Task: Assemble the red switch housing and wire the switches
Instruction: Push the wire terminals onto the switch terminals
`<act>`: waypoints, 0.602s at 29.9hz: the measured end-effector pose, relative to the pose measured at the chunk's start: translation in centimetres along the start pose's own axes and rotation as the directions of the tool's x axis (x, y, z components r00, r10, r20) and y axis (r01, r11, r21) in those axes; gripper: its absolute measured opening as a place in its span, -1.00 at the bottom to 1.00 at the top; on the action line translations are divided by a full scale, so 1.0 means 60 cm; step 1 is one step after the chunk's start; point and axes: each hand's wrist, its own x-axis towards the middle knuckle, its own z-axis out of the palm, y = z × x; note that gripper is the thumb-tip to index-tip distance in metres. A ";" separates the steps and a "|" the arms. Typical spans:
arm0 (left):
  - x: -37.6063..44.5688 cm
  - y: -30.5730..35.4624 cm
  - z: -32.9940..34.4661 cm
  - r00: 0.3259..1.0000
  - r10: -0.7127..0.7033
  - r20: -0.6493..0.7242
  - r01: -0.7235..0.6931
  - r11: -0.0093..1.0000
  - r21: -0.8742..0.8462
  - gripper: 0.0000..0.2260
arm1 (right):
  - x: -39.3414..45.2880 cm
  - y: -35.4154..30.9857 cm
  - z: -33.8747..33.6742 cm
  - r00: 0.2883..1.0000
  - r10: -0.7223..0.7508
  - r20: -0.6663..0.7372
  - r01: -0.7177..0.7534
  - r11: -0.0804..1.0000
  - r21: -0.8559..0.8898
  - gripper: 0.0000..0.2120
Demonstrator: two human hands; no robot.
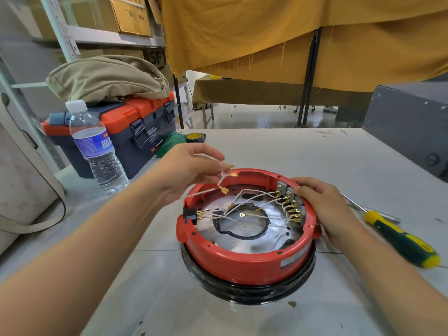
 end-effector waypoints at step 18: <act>0.059 -0.032 0.112 0.967 -0.123 0.222 0.062 0.963 0.262 -0.96 | 0.003 0.003 0.005 0.999 0.024 0.035 -0.019 0.991 -0.131 -0.73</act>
